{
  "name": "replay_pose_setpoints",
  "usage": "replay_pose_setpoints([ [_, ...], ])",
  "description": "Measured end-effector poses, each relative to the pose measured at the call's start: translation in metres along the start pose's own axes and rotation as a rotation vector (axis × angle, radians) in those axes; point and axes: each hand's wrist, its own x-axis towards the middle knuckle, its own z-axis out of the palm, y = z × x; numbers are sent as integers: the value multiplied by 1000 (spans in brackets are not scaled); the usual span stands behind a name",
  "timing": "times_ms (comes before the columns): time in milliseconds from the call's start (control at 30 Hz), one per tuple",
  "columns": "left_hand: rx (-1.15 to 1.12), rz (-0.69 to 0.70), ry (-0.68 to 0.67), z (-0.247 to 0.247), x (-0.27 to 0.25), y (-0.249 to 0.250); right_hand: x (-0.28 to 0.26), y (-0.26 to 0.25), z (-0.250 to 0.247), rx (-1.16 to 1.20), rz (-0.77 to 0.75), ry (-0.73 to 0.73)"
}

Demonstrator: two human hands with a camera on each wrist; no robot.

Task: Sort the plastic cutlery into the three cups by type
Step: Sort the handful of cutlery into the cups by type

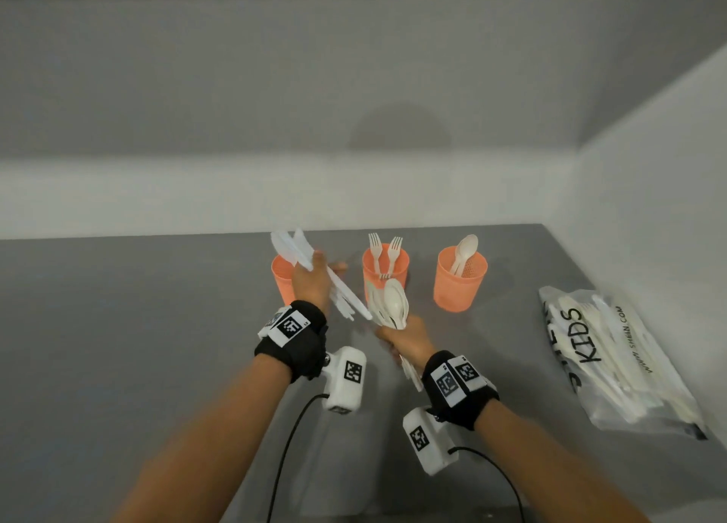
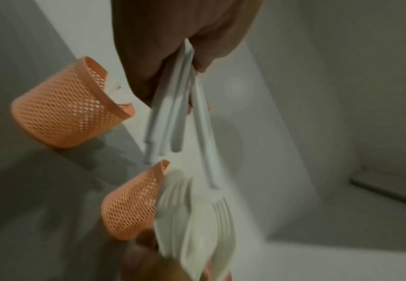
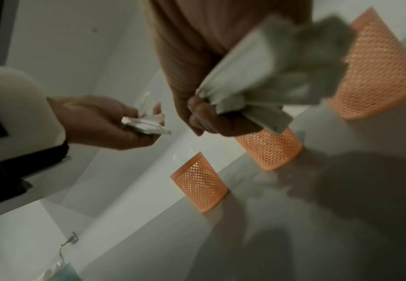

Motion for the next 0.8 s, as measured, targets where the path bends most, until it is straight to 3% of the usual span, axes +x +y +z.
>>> replay_pose_setpoints([
  [133, -71, -34, 137, -25, 29, 3, 7, 2, -3, 123, 54, 2],
  [367, 133, 234, 250, -40, 76, 43, 17, -15, -16, 328, 127, -146],
  [500, 176, 356, 236, -28, 102, 67, 21, -22, -15, 361, 140, -136],
  [800, 318, 321, 142, -24, 130, 15, 23, -22, -21, 386, 64, -19],
])
